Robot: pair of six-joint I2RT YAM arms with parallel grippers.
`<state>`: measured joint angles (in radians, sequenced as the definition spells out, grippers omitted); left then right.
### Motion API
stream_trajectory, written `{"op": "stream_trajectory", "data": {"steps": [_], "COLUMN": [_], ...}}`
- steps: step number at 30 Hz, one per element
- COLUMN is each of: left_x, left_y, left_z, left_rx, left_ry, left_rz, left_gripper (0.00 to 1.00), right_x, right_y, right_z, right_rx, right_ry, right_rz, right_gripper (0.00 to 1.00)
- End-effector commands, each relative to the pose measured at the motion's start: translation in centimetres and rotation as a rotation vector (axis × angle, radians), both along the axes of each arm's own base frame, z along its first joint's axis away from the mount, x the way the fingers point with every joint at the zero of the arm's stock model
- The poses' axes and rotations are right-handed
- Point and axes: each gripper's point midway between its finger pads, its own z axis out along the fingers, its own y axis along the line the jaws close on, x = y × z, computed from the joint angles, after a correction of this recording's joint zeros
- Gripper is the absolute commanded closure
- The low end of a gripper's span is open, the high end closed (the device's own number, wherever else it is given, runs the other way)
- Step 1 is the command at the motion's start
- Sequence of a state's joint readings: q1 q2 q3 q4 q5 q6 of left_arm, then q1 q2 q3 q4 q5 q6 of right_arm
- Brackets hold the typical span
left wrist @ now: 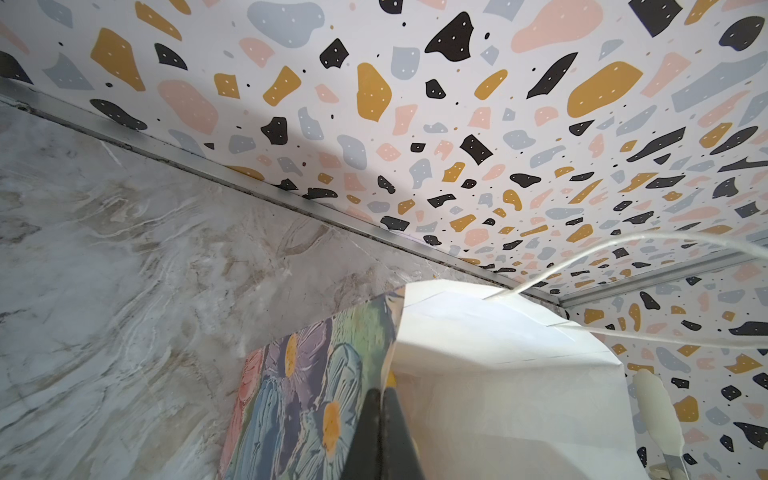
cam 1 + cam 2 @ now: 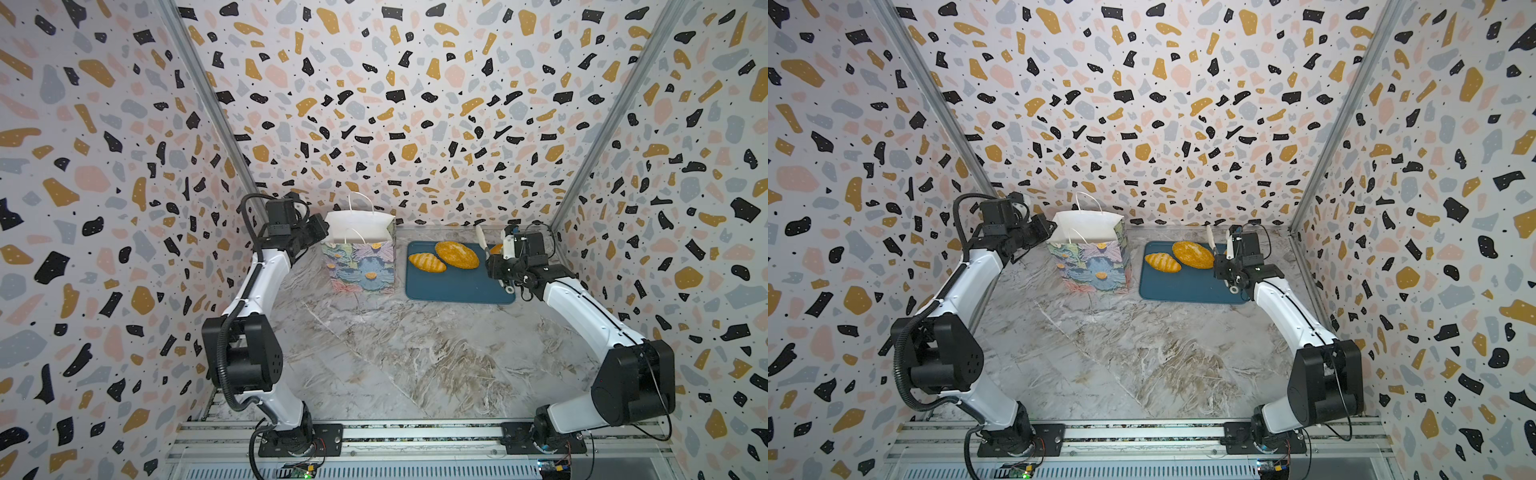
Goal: Place the fake bread into the paper bag
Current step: 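Raise the open tongs out of the bag and move toward the tray, then lower the open tongs around the round scalloped yellow bun on the tray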
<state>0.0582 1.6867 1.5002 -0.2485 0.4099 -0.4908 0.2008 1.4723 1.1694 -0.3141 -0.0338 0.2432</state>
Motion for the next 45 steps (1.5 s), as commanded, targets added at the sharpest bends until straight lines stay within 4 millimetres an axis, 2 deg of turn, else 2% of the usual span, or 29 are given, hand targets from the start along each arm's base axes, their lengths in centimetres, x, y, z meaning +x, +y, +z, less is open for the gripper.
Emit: {"op": "stream_trajectory", "data": {"steps": [1, 18, 32, 45], "left_x": [-0.5, -0.4, -0.4, -0.4], "left_y": [0.1, 0.0, 0.0, 0.0], "left_z": [1.8, 1.7, 1.6, 1.6], "left_rx": [0.005, 0.004, 0.003, 0.002], "left_ry": [-0.051, -0.048, -0.046, -0.045], "left_rz": [-0.003, -0.004, -0.005, -0.006], "left_gripper": [1.0, 1.0, 1.0, 1.0], "right_x": [0.2, 1.5, 3.2, 4.9], "right_y": [-1.0, -3.5, -5.1, -6.6], "right_z": [0.4, -2.7, -3.1, -5.0], "right_rx": [0.012, -0.002, 0.005, -0.028], "right_ry": [0.003, 0.122, 0.165, 0.232], "right_rz": [-0.041, -0.091, -0.115, -0.12], "right_gripper": [0.46, 0.44, 0.42, 0.41]}}
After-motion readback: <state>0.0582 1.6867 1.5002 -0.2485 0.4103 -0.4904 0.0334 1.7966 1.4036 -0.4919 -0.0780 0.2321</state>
